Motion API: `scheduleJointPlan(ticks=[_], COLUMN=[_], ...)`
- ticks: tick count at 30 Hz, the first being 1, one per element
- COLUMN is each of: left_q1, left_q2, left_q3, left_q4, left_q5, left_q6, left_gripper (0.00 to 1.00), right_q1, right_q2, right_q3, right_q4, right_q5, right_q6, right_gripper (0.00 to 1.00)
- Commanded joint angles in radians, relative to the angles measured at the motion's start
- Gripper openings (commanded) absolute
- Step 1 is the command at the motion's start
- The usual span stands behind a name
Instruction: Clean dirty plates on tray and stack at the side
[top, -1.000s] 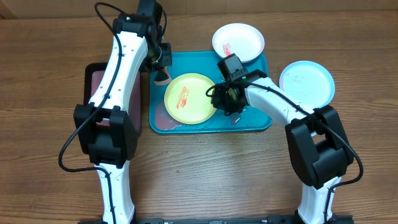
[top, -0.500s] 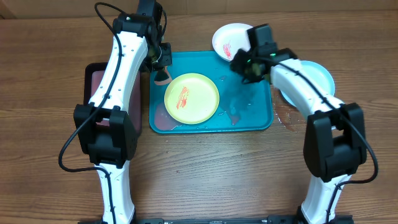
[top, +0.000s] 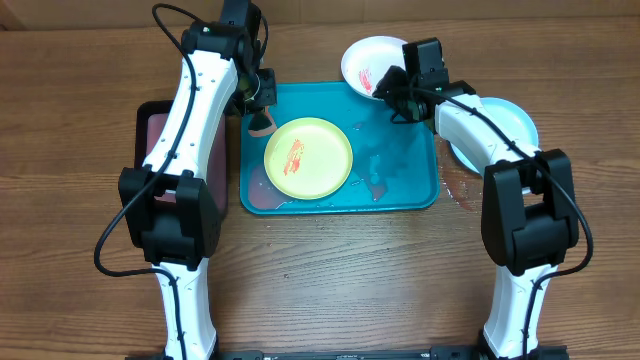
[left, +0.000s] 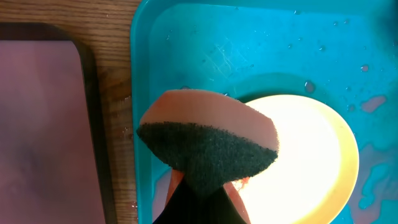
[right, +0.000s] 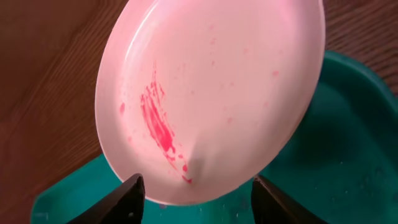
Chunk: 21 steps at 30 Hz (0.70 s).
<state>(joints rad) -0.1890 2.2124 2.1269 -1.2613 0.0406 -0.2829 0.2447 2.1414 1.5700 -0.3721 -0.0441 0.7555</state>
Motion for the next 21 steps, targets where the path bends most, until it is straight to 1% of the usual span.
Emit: scheduleJointPlan(ticks=[1,4,14,21], left_q1=[0.004,0.004,0.004,0.005], left_q2=[-0.009,-0.009,-0.009,-0.009], left_q3=[0.0,0.0,0.0,0.0], left_q4=[0.002,0.001,0.001,-0.004], left_q5=[0.011,0.011,0.011,0.009], left_q6=[-0.009,-0.009,-0.009,-0.009], left_gripper=[0.04,0.04,0.04,0.04], right_q1=[0.002,0.002,0.002,0.001], right_q2=[0.027,0.028,0.039,0.094], right_q3=[0.016,0.016,0.008,0.008], right_q4=[0.024,0.027,-0.008,-0.014], right_q5=[0.035,0.071,0.148,0.139], right_q6=[0.023,0.059,0.06,0.084], right_gripper=[0.57,0.59,0.6,0.61])
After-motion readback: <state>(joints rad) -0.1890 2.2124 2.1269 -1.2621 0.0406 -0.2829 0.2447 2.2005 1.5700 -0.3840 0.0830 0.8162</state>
